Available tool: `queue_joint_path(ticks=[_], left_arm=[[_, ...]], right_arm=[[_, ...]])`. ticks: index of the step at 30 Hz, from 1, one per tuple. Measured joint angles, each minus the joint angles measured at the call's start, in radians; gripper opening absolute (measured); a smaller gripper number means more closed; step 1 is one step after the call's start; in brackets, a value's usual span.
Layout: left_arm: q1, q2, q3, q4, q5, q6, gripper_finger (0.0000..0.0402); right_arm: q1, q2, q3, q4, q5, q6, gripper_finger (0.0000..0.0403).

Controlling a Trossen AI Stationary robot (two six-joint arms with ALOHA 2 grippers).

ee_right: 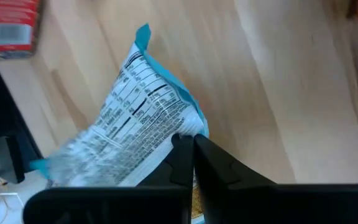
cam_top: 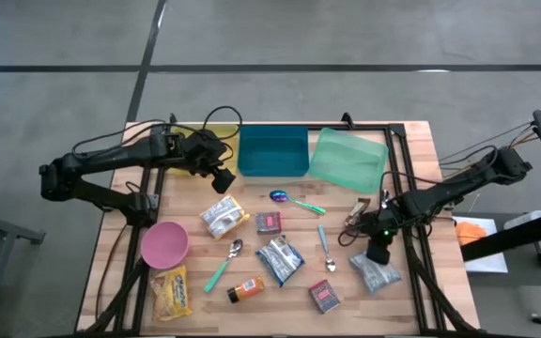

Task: Pick & Place Food Item
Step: Put the light blue noodle pack into the green bin

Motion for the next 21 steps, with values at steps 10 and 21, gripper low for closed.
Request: queue_joint_path(ticks=[10, 21], left_arm=[[0.0, 0.0, 0.0, 0.0, 0.0, 0.005, 0.0344], [0.0, 0.0, 0.0, 0.0, 0.0, 0.006, 0.0344]], right_arm=[[0.0, -0.006, 0.122, -0.033, 0.026, -0.058, 0.0007], [0.0, -0.006, 0.233, -0.028, 0.054, -0.161, 0.0007]])
